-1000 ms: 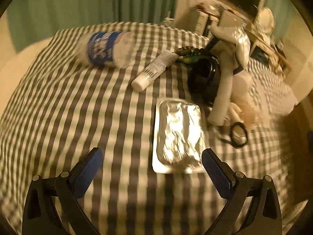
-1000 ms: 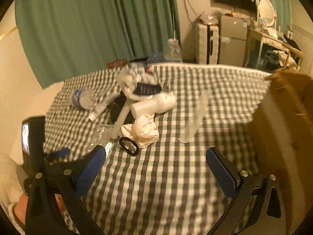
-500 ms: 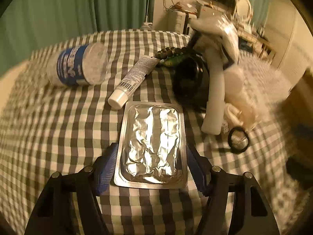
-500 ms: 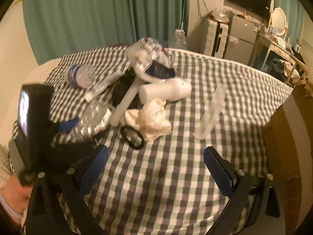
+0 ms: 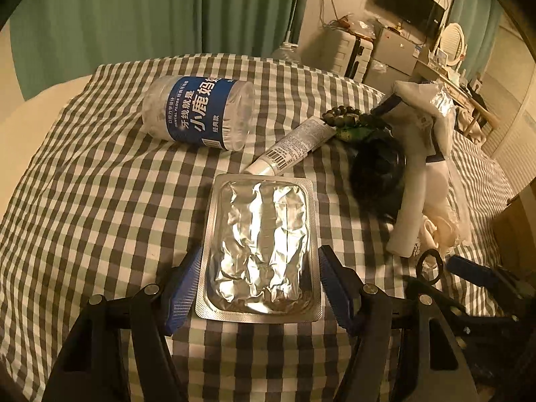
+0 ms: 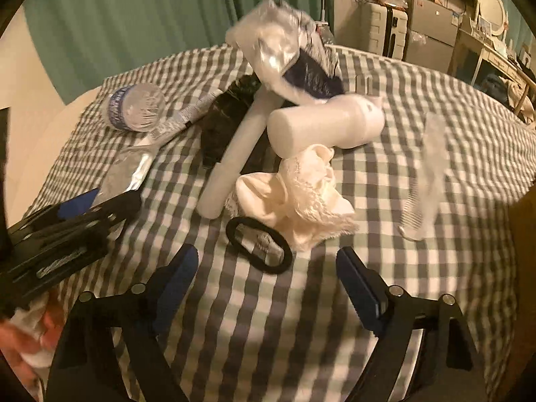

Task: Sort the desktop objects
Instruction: 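Grasp the foil tray with the left tool while the right tool grasps the white cloth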

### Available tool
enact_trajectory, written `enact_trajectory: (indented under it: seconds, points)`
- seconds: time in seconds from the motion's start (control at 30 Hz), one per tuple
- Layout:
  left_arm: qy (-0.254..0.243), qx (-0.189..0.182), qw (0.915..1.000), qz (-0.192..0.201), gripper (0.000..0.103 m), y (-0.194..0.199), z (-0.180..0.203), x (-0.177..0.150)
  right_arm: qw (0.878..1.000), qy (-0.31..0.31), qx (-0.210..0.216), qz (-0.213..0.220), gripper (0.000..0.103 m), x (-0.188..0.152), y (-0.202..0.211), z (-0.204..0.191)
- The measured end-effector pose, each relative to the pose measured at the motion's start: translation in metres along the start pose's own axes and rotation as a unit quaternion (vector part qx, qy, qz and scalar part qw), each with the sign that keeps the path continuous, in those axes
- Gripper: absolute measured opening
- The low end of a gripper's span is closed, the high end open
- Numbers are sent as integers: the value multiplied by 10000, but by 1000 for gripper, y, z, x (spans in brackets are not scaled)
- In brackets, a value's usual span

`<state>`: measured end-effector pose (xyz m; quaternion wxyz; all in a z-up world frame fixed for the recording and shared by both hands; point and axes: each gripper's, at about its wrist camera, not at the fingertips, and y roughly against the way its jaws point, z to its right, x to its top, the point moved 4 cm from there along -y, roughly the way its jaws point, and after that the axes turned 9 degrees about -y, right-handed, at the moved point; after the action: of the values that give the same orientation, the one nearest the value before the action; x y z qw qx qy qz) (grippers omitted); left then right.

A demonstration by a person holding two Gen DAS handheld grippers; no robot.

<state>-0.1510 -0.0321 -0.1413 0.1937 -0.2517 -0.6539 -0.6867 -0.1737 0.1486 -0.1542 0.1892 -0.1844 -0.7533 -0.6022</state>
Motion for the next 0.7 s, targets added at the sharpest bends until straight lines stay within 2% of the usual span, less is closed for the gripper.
enact_trajectory:
  seconds: [0.07,0.1,0.13,0.17,0.37,0.47,0.63,0.7]
  points:
    - [-37,-58,10000,10,70,-4,4,1,9999,-149,-65,-57,73,1,-8,3]
    - [-38,-112,9999,30,70,-4,5,1,9999,-99,-112,0,53,0,-7,2]
    - [-46,-160,9998,52,70,-7,7,4,9998,20,-169,47,18,0,-5,1]
    - [-58,-189,9998,86,70,-6,9,3,9998,96,-150,51,8,-1,-3,1]
    - [-124,-383,9987,322,70,25,18,-11,9997,-56,160,-180,7,-25,27,11]
    - [-284,-192,9983,472,70,55,21,-18,9987,-159,411,-254,7,-33,51,13]
    - [106,-259,9984,490,70,106,12,-28,9990,168,419,13,8,-41,94,2]
    - [139,-159,9988,452,70,119,15,-32,9988,148,446,102,9,-42,108,1]
